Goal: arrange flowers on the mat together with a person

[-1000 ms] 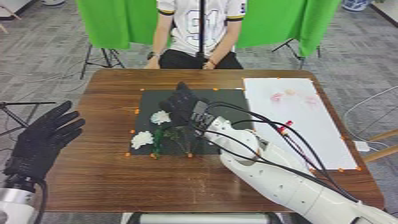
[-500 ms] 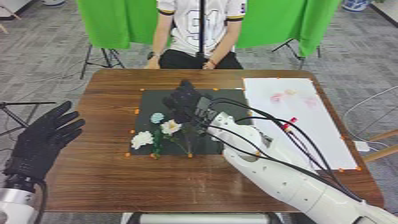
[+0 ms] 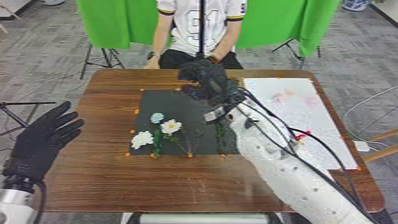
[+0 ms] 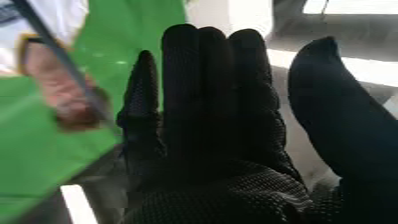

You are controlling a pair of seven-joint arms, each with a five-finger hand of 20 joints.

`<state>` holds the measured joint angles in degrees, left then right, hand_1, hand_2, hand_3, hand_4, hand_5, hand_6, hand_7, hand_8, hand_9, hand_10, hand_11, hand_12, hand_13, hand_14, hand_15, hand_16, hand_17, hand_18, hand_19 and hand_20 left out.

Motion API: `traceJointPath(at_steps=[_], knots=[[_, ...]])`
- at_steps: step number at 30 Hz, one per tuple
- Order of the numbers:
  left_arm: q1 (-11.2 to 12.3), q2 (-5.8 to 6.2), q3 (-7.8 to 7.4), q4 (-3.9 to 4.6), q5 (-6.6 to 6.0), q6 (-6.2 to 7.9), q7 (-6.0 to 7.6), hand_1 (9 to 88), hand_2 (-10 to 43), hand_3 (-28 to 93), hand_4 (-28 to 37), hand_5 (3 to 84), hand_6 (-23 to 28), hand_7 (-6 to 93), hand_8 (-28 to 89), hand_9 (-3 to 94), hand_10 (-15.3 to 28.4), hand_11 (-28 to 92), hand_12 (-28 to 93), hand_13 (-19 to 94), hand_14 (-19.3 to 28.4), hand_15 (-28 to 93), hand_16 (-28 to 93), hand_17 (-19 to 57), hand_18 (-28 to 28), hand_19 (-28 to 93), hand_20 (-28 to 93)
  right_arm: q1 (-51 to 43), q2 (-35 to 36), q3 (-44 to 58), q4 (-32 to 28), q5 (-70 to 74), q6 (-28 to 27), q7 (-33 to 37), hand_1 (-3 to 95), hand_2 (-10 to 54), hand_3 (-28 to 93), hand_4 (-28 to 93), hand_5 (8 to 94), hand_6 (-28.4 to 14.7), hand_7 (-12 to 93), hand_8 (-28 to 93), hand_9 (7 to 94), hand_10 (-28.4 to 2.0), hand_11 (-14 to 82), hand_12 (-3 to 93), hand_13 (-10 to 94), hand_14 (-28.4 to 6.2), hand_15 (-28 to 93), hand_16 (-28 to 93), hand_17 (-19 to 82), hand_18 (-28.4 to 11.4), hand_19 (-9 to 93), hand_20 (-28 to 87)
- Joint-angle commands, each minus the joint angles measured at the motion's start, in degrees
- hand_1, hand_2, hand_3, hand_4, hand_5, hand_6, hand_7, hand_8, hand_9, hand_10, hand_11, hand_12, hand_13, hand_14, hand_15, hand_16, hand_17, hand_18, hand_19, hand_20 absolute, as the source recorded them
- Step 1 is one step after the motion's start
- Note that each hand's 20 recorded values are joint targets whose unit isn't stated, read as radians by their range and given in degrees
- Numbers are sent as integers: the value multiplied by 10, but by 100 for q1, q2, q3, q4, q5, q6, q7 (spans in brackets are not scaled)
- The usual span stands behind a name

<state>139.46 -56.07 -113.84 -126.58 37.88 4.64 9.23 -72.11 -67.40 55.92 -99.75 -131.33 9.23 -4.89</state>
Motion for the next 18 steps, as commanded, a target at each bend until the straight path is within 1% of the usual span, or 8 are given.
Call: traceJointPath(at_steps=[1,2,4,6,11,14,17,18], knots=[[188,-129,-76,-50,1,60,17,243,-11,704,-262,329,41,149,-76,290,126,177,197,234,152,275,37,-80,227,448,120,-1851,359,2673,-928,2600,-1841,-495,271,30,874,-225,481,1,353,-163,498,-122,274,267,412,-94,431,229,147,-179,521,359],[198,-126,-78,-57,-13,65,59,243,-11,704,-263,329,41,149,-76,290,126,177,197,234,153,275,37,-80,227,448,120,-2062,408,2962,-983,2970,-2051,-469,264,37,873,-223,466,-5,334,-158,478,-128,257,265,393,-97,406,229,141,-181,513,355],[248,-162,-126,-92,10,14,49,242,-11,704,-263,330,41,149,-76,290,125,177,197,234,153,274,37,-80,227,447,120,-2539,435,3436,-1104,3600,-2140,-347,250,46,870,-212,438,-15,296,-141,447,-136,227,265,364,-103,359,237,130,-187,506,348],[203,-147,-105,-72,7,-6,75,242,-11,704,-263,329,41,150,-76,291,126,177,197,234,152,273,36,-80,229,447,119,-3023,464,3938,-1267,4177,-2300,-214,239,43,871,-207,430,-20,276,-133,439,-137,209,263,356,-108,331,247,125,-190,495,340],[191,-180,-115,-80,25,-22,99,243,-12,704,-263,329,41,151,-77,292,127,177,196,233,153,273,38,-80,230,447,119,-4002,367,4775,-1569,5235,-2242,41,220,17,854,-217,430,-26,239,-118,432,-141,174,262,351,-114,281,278,122,-195,475,327],[114,-178,-95,-48,32,-58,85,243,-11,703,-263,329,41,151,-77,292,127,178,197,233,154,273,38,-79,229,447,118,-4501,184,5164,-1771,5669,-2209,171,215,10,851,-219,430,-29,223,-113,432,-141,170,263,351,-116,272,286,122,-195,471,325],[52,-206,-62,-23,28,-56,103,242,-12,704,-262,329,41,151,-77,291,127,178,197,233,153,274,38,-79,228,446,118,-4883,-90,5452,-1939,5952,-2242,289,213,3,852,-218,431,-33,216,-108,432,-141,169,263,353,-117,270,290,120,-197,472,325],[22,-199,-46,-11,26,-60,94,242,-12,704,-262,329,41,150,-77,291,127,178,196,233,153,273,38,-79,228,446,118,-5019,-186,5486,-1999,6003,-2099,263,213,3,852,-219,431,-34,213,-107,433,-141,169,263,354,-117,269,291,119,-197,472,325]])
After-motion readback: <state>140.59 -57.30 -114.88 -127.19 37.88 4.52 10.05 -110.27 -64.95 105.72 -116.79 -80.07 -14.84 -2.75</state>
